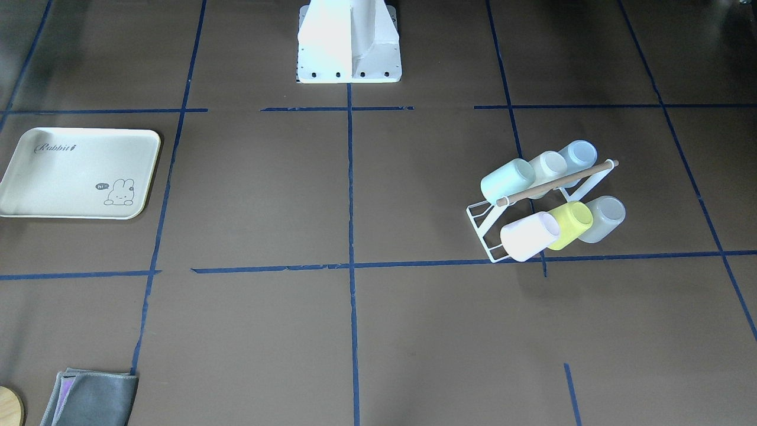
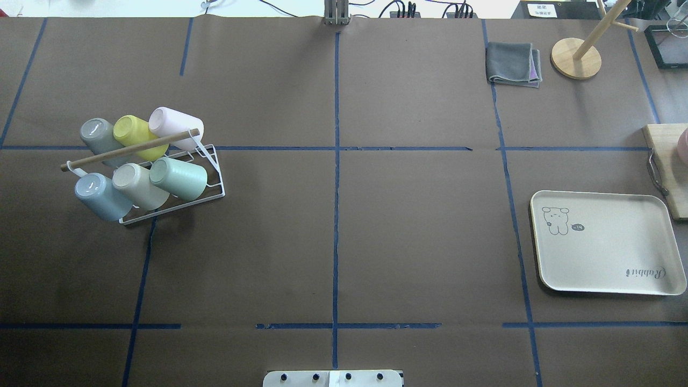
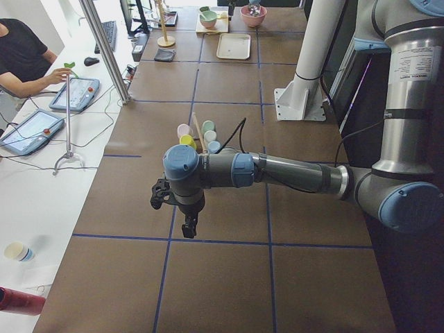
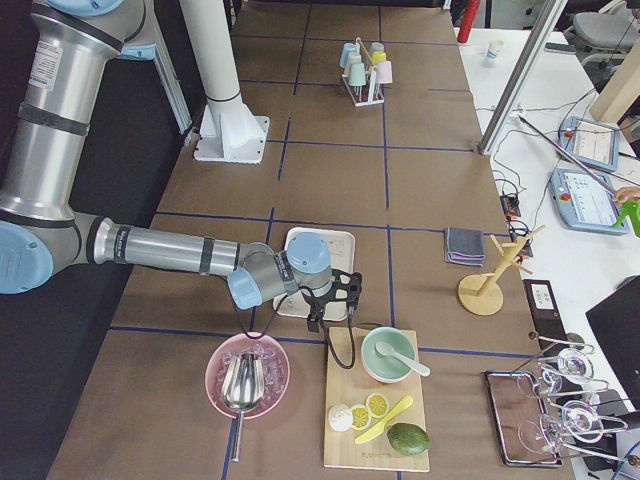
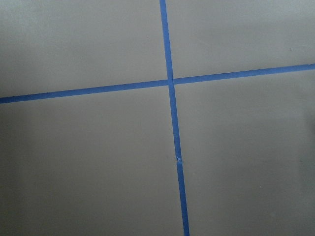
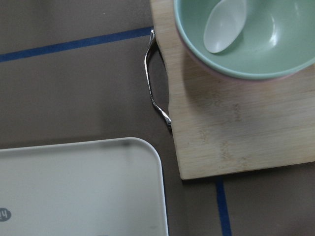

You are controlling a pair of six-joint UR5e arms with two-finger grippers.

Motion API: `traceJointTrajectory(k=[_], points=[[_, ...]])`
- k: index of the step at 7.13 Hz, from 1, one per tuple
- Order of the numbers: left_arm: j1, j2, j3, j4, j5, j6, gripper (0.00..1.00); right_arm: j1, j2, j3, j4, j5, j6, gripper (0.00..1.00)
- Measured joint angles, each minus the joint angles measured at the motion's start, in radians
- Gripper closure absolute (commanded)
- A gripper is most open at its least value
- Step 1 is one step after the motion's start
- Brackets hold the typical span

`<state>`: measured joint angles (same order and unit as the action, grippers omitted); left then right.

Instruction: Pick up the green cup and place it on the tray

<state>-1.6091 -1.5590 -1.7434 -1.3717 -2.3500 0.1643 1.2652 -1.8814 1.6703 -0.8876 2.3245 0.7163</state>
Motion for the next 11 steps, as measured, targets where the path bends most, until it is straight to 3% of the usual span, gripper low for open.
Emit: traceJointTrajectory(k=[2,9,11], points=[[0.0,0.0,-0.004,0.0,0.0,0.0,0.0,-0.082,-0.003,-0.043,0.079,-0.04,0.085,0.0],[0.0,0.001,-0.02,-0.001,0.0,0.0,0.0,-0.209,0.011,-0.103,0.1,-0.087,0.116,0.02],[0.0,0.001,-0.027,-0.001,0.001,0.0,0.0,-0.23,0.017,-0.11,0.103,-0.085,0.116,0.18]])
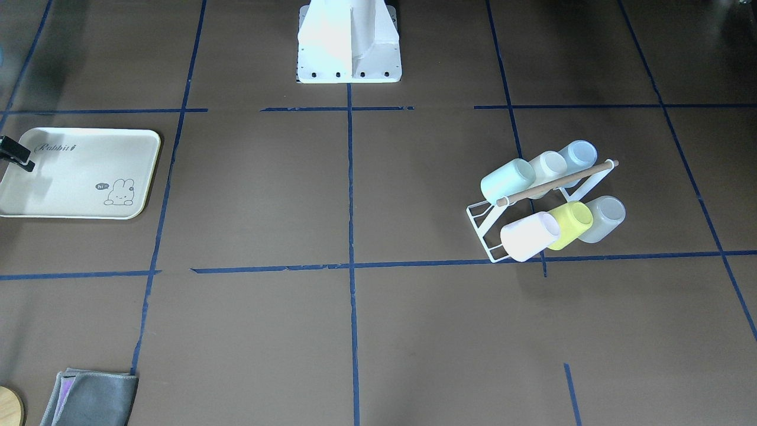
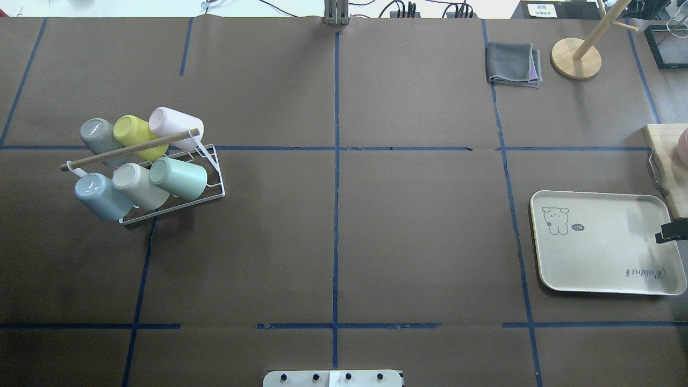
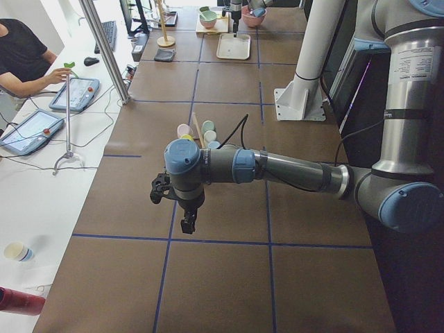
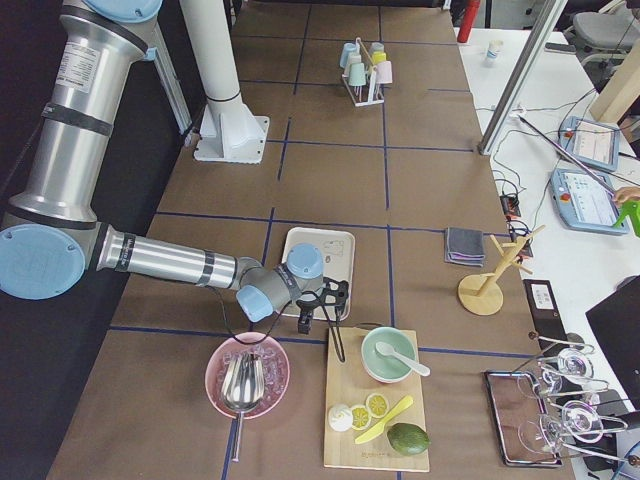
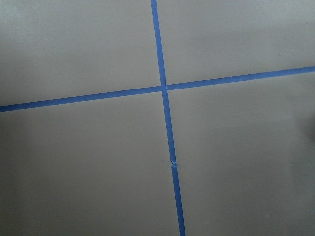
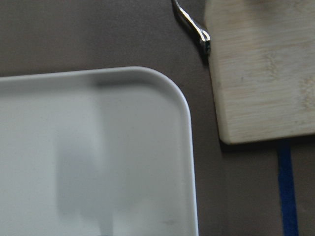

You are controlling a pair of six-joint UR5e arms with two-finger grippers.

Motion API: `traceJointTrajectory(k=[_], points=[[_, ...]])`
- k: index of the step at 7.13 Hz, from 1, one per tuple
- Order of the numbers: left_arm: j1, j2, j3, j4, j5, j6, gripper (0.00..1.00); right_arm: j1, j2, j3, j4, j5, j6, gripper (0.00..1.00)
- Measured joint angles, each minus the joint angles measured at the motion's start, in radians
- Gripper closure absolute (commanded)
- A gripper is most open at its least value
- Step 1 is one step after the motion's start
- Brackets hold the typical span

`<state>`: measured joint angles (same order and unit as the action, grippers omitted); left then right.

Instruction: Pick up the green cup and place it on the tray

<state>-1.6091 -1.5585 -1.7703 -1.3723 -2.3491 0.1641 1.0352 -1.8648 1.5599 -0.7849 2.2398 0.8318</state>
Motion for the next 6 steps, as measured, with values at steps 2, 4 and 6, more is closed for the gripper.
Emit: traceJointTrajectory(k=[2,4,6], points=[[0.0,0.0,-0.002,-0.001,0.0,0.0,0.0,-0.003,0.0,-0.002,0.01,0.003,0.0,0.55],[0.0,0.0,-0.003,-0.001,0.001,0.0,0.0,-0.002,-0.001,-0.004,0.013,0.002,0.002,0.8],[0.0,0.0,-0.005,-0.001,0.001,0.0,0.0,-0.001,-0.003,-0.007,0.014,0.002,0.002,0.98]])
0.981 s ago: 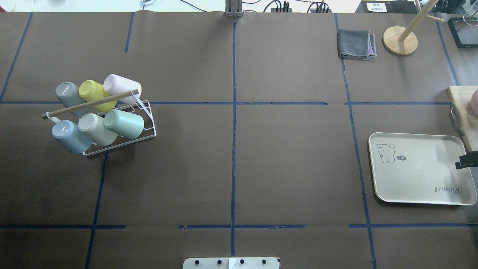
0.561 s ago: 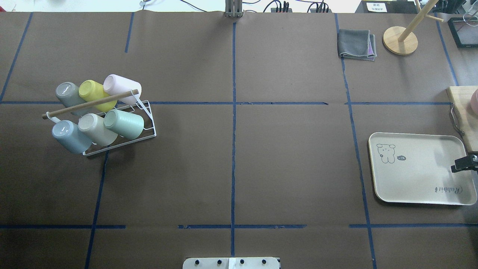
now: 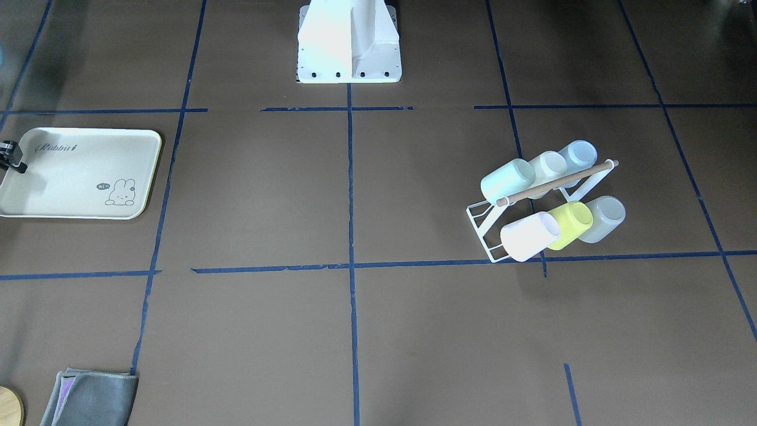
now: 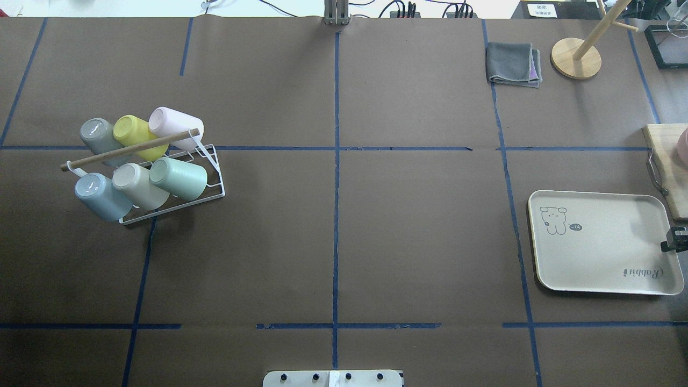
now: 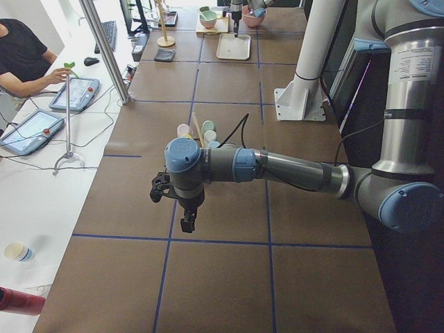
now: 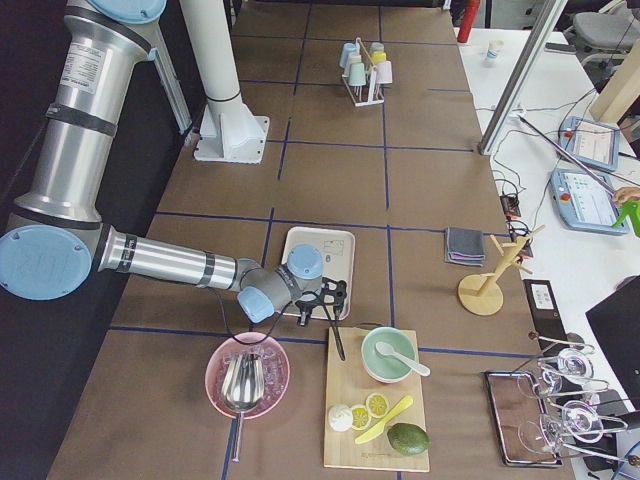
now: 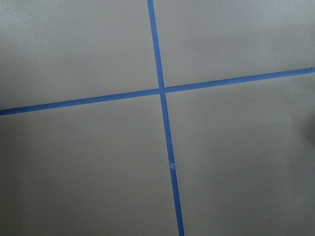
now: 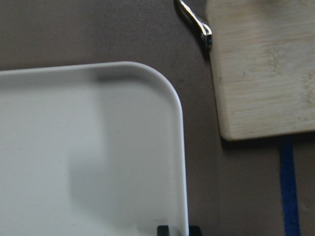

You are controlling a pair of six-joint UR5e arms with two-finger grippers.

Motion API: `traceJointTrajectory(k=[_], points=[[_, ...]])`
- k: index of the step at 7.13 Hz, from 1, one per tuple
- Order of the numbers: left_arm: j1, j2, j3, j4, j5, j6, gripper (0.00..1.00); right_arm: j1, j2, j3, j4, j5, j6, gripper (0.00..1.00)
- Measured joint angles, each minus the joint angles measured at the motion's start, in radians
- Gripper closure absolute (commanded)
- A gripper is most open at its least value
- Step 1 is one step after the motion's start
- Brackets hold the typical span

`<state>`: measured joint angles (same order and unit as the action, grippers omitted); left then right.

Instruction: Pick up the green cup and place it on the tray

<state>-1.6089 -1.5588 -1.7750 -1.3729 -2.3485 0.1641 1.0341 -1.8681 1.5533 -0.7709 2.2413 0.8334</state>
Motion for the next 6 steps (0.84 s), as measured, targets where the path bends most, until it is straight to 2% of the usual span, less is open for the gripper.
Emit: traceJointTrajectory(k=[4,6], points=[[0.0,-0.001,-0.004,0.0,0.001,0.0,0.0,0.003,-0.005,0.008,0.025,0.002,0.0,1.0],[0.0,0.0,-0.006,0.001,0.001,-0.001,0.0,0.043,-0.017,0.015,0.152,0.017,0.003,1.0]])
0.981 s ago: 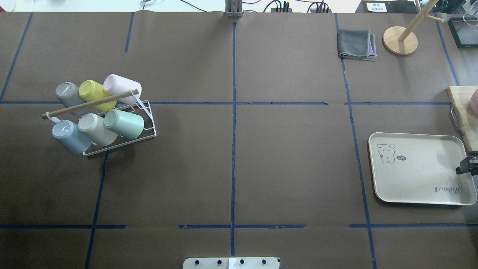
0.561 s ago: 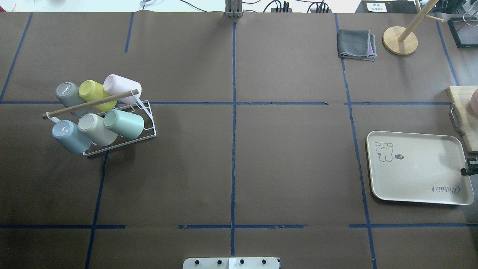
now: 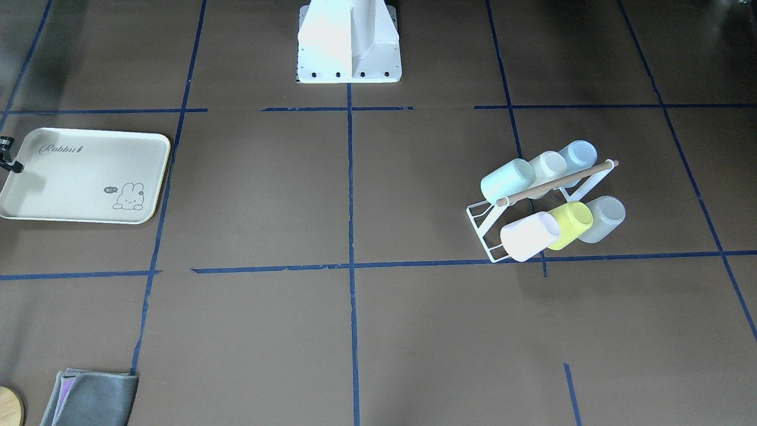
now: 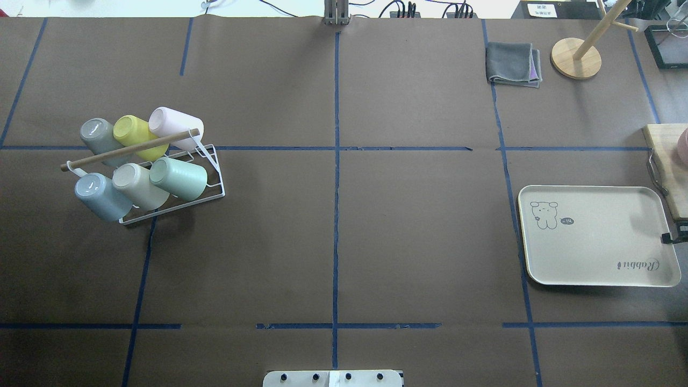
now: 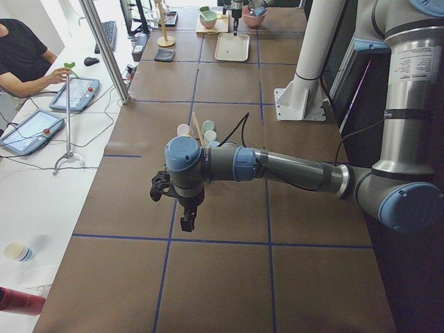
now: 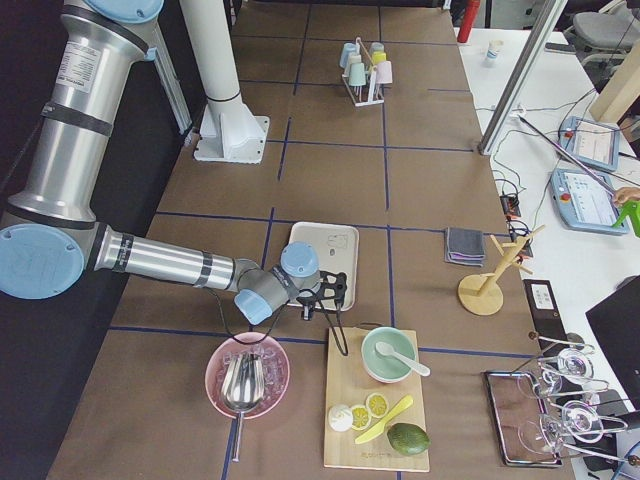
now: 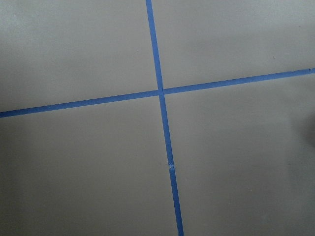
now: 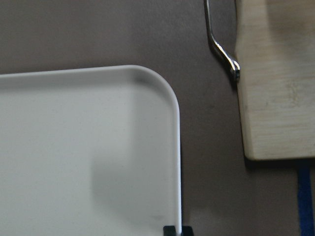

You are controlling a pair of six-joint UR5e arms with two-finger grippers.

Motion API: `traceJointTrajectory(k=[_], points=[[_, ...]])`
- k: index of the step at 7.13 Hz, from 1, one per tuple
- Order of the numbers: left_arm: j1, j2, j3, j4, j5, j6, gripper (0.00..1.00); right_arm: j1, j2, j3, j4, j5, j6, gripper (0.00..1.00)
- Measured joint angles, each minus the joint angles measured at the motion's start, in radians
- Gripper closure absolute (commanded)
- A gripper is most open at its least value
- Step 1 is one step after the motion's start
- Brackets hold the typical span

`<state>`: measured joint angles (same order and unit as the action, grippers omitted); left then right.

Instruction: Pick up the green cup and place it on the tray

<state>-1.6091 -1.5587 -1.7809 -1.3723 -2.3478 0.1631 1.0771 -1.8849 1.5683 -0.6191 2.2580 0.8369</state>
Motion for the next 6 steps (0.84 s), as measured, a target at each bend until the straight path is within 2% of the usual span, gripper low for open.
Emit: traceJointTrajectory(k=[3,6], points=[[-0.001,0.001,-0.007,0.001,0.0,0.0,0.0,0.12,0.017,0.055,0.083,0.105,0.048,1.0],[-0.002,0.003,-0.01,0.001,-0.001,0.0,0.0,0.124,0.175,0.115,0.034,0.147,0.265,1.0]])
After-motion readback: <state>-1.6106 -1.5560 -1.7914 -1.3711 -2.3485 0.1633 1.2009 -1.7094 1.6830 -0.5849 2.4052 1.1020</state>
